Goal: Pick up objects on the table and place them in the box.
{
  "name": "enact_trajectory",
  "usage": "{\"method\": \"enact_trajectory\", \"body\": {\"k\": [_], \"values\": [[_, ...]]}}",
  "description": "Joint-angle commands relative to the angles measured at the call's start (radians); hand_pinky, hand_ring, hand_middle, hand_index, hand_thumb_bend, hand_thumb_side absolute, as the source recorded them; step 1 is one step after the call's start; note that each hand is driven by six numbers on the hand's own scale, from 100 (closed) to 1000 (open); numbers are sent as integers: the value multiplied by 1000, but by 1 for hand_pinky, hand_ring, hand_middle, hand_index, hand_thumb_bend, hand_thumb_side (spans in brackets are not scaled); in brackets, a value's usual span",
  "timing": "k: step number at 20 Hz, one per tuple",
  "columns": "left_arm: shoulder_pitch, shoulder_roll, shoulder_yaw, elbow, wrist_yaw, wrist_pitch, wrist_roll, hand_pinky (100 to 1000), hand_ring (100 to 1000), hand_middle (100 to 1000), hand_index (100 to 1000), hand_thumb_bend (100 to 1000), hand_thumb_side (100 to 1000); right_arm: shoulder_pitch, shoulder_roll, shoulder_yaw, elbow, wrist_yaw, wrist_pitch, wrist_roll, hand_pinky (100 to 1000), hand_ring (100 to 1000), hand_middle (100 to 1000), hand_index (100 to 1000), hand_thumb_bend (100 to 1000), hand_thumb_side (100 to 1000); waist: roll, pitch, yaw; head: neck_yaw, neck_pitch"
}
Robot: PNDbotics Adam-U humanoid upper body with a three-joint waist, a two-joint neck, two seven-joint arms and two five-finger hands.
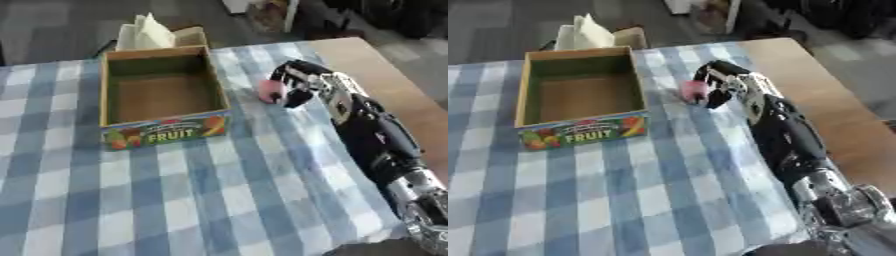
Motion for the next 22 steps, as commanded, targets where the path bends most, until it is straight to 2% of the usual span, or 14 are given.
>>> {"method": "enact_trajectory", "body": {"k": [1, 5, 9, 16, 22], "values": [[-7, 18, 8, -14, -1, 0, 0, 684, 503, 527, 652, 100, 857, -13, -22, -6, -17, 36, 14, -73, 535, 581, 495, 578, 111, 100, 3, -15, 0, -3, -5], [-6, 18, 10, -14, -1, 0, 1, 684, 503, 526, 652, 100, 857, -16, -23, -9, -45, 45, 25, -192, 516, 560, 447, 523, 100, 100, 4, -14, 1, -1, -5], [-6, 17, 9, -14, 0, 0, 1, 684, 503, 526, 652, 100, 857, -33, -20, -2, -93, 27, 15, -261, 518, 571, 451, 527, 100, 100, 3, -15, 2, -2, -4], [-10, 15, 5, -16, 2, -1, -2, 684, 503, 526, 652, 100, 854, -102, 22, 26, -155, 23, -17, -262, 523, 579, 453, 528, 100, 100, 6, -17, 11, -11, -8], [-20, 12, -1, -17, 5, -2, -7, 683, 502, 525, 651, 100, 853, -183, 88, 66, -148, 56, -57, -229, 535, 591, 460, 534, 106, 100, 10, -12, 26, -25, -14]]}}
